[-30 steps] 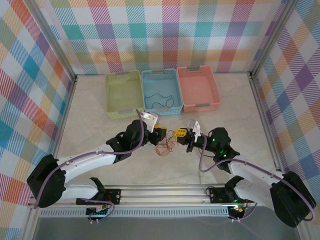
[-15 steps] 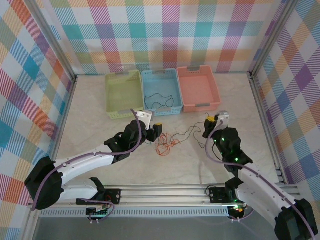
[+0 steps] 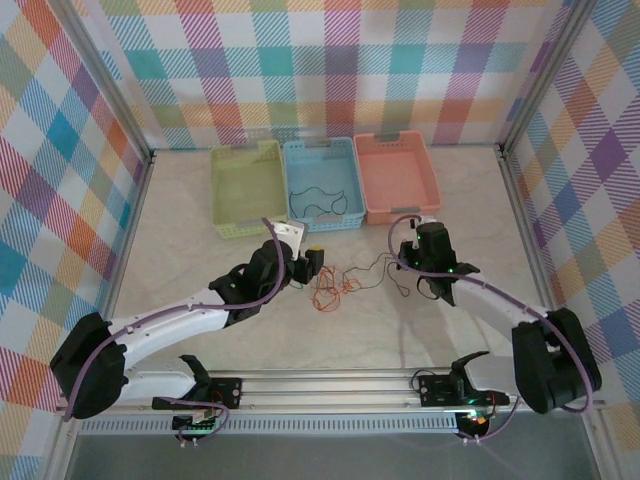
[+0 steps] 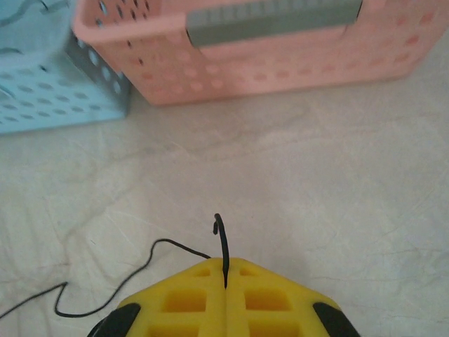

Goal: Untangle the cables

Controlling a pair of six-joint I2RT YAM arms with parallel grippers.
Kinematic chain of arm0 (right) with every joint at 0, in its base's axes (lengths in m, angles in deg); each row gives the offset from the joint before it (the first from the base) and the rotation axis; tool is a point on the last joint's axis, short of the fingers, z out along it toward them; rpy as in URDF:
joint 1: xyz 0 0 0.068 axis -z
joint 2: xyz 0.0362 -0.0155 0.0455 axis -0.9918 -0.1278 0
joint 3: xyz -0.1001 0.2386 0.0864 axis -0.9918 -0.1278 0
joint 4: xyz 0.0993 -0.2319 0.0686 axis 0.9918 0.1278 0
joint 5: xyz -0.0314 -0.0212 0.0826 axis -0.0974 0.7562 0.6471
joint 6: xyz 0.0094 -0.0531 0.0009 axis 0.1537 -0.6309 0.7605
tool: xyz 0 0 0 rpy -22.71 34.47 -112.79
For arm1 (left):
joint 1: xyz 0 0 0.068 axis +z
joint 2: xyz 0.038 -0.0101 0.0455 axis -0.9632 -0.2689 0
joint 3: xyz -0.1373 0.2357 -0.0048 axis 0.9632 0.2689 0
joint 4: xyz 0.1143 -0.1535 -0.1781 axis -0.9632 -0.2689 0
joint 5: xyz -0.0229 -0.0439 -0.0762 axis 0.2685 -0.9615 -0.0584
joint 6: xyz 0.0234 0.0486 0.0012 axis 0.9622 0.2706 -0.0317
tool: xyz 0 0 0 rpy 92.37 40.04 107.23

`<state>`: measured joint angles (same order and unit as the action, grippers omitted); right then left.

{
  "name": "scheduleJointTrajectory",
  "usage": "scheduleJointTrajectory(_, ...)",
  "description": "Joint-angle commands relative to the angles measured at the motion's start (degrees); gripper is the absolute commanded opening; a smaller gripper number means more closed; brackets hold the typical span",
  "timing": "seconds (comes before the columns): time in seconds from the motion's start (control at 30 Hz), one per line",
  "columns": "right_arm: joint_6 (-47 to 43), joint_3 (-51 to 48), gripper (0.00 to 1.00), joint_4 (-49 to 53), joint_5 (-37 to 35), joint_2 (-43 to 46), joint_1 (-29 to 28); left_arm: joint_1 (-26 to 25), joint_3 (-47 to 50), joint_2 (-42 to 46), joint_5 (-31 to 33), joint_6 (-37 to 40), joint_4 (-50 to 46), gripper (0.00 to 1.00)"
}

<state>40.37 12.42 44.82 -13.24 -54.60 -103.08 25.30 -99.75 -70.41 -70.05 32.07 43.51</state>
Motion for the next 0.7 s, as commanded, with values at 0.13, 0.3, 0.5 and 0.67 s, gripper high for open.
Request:
scheduleJointTrajectory(0.13, 0.6, 5.3, 0.07, 3.0, 4.7, -7.3, 1.6, -0.5, -2.1, -0.1, 0.8, -0.9, -1.0, 0.61)
scheduleJointTrajectory(0.3, 1.1, 6.2, 0.22, 3.7, 5.4, -9.3, 2.1, -0.5, -2.2, 0.1, 0.8, -0.8, -0.9, 0.61)
scheduleJointTrajectory(0.5, 1.1, 6.3, 0.39, 3.7, 6.5, -10.5, 2.4, -0.5, -2.2, -0.3, 0.6, -1.0, -1.0, 0.61)
scheduleJointTrajectory(0.67, 0.4, 6.6, 0.47, 3.9, 8.4, -11.3, 2.4, -0.5, -2.4, -0.6, 0.7, -1.0, -1.1, 0.61)
